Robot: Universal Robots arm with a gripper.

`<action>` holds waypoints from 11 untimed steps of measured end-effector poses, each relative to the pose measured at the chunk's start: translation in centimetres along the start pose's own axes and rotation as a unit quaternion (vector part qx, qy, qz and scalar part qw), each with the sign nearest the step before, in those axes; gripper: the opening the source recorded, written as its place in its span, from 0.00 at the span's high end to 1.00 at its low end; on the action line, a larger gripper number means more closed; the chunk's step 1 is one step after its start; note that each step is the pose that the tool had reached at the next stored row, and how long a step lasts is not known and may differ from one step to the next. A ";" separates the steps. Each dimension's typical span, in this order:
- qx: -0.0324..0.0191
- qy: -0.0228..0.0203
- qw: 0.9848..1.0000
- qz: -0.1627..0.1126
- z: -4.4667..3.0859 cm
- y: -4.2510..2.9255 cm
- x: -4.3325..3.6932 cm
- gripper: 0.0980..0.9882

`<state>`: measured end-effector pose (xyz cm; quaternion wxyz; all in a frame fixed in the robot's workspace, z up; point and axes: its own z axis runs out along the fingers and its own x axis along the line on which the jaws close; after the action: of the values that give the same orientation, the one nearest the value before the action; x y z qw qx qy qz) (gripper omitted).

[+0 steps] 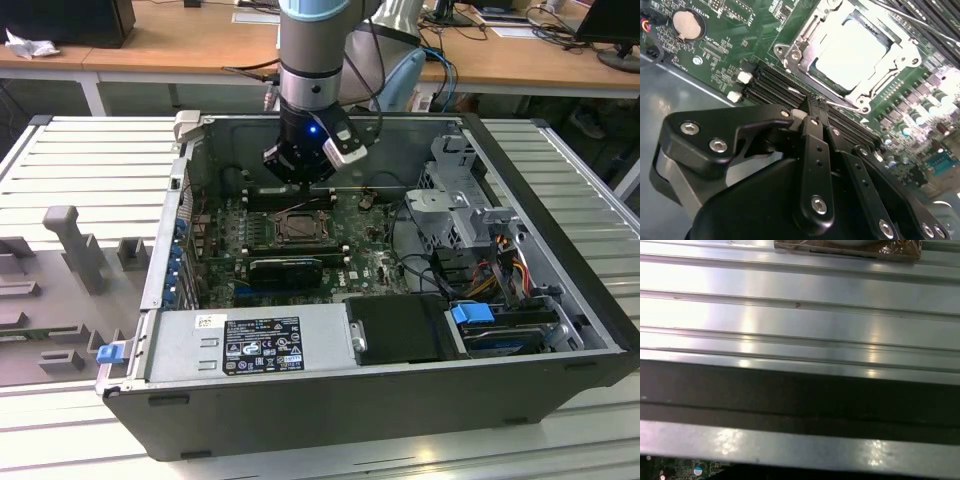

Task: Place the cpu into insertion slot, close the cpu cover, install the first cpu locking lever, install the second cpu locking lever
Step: 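Install the first cpu locking lever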

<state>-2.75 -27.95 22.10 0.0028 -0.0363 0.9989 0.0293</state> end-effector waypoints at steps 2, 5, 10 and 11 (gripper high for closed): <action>0.000 0.000 1.000 0.000 0.33 -0.02 -0.22 0.99; 0.000 0.000 1.000 0.000 0.81 -0.06 -0.63 0.99; 0.001 0.000 1.000 0.000 1.40 -0.10 -0.85 0.99; 0.002 0.000 1.000 0.000 1.45 -0.10 -0.86 0.99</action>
<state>-1.88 -27.91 20.65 0.0028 -0.0362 0.9990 0.0277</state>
